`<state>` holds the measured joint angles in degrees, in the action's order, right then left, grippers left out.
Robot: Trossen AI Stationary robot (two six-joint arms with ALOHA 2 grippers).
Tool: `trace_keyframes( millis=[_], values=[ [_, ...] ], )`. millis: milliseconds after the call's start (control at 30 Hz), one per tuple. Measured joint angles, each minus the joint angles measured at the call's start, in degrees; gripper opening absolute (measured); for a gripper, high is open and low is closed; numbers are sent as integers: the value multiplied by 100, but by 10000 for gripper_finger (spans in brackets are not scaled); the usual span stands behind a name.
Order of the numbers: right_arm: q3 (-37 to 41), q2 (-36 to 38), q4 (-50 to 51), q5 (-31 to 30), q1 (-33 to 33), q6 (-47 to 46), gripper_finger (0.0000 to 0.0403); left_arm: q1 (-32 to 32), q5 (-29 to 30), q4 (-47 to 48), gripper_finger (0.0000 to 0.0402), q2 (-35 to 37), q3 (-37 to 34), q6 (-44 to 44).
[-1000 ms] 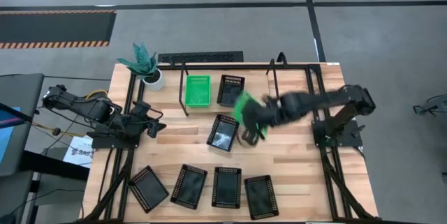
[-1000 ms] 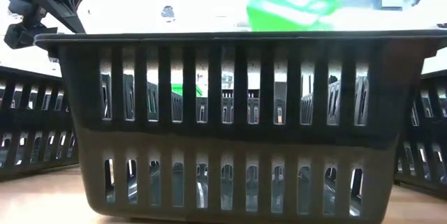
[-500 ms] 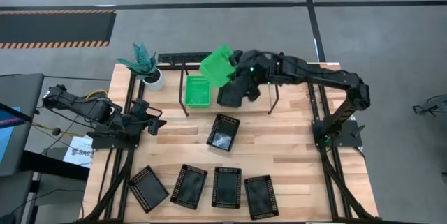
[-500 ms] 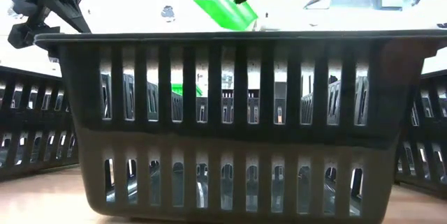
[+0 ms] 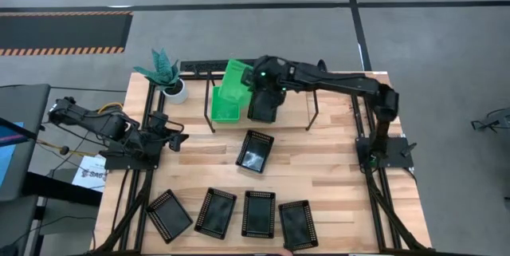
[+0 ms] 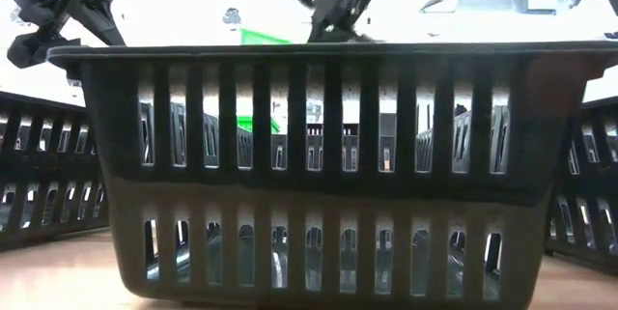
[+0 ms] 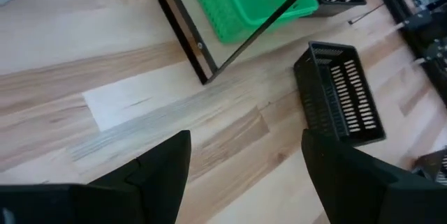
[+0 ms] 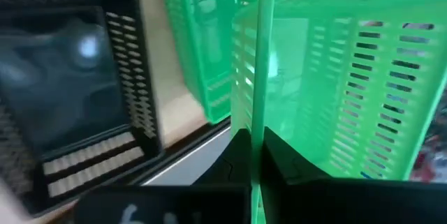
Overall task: Stack baskets on shelf by color
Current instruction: Stack the green bin on top of the green stacked bins on the shelf
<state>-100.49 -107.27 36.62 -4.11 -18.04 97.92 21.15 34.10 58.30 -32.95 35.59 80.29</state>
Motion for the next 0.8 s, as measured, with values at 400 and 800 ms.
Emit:
trace_keyframes(
  millis=[400,800],
  values=[
    [-87,-489,-504,884,-9,506,25,0,23,176,261,-4,0,256],
    [-57,-884,-583,887,-106,727,26,0,33,185,261,-4,0,405]
  ],
)
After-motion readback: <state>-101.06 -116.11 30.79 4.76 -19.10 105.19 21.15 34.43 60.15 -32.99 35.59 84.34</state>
